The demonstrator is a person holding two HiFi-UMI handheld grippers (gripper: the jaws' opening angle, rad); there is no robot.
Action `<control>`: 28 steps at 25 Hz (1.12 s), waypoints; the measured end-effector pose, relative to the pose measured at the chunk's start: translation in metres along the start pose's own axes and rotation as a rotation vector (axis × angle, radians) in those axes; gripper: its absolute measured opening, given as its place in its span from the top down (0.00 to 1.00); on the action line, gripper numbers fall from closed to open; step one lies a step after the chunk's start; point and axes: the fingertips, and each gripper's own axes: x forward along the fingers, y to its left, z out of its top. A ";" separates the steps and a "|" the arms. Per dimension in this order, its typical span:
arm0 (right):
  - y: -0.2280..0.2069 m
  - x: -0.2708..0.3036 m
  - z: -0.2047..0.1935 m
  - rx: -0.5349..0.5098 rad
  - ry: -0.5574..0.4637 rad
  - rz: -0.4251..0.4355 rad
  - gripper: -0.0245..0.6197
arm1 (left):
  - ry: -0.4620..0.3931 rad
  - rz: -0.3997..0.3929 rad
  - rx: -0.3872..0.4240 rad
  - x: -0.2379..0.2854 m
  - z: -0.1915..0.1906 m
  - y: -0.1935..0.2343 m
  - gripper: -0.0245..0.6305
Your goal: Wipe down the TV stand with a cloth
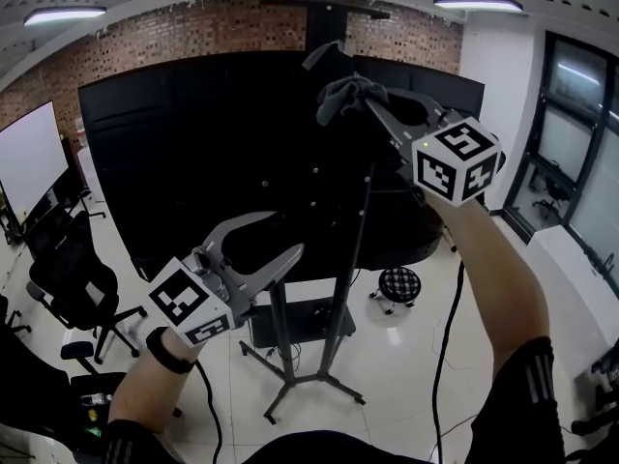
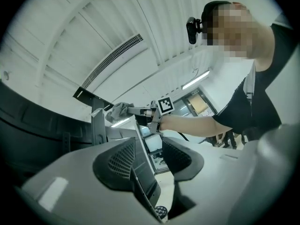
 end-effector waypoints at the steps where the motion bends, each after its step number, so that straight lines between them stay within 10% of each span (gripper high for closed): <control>1: -0.009 0.008 0.008 -0.020 -0.001 -0.006 0.93 | -0.005 0.005 0.011 0.005 0.006 0.005 0.67; 17: -0.100 0.130 0.049 -0.306 0.105 -0.142 0.93 | 0.002 0.140 0.058 0.074 0.026 0.091 0.63; 28: -0.050 0.131 -0.017 -0.492 0.204 -0.065 0.93 | 0.009 0.155 -0.030 0.065 -0.015 0.082 0.63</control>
